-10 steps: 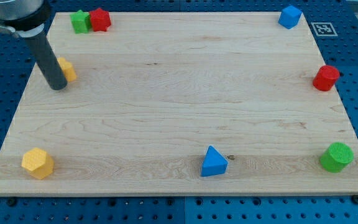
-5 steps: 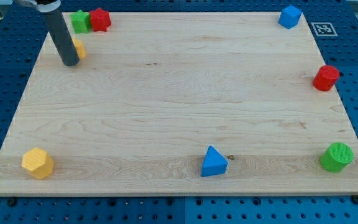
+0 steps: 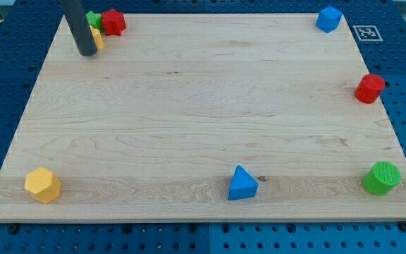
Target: Move the yellow heart into the green star
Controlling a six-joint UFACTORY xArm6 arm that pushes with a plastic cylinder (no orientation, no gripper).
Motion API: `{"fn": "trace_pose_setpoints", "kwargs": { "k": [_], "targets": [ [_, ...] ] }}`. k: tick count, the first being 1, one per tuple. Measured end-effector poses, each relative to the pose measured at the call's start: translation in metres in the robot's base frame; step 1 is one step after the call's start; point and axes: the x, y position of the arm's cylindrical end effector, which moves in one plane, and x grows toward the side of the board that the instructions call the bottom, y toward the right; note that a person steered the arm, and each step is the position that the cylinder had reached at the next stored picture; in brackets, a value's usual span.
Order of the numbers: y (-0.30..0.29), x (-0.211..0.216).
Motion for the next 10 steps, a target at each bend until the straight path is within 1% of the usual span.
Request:
{"fn": "trace_pose_setpoints", "kwargs": {
  "k": [2, 3, 6, 10],
  "targets": [
    [0.004, 0.024],
    [0.004, 0.024],
    [0.004, 0.049],
    [0.004, 0.119]
  ]
}}
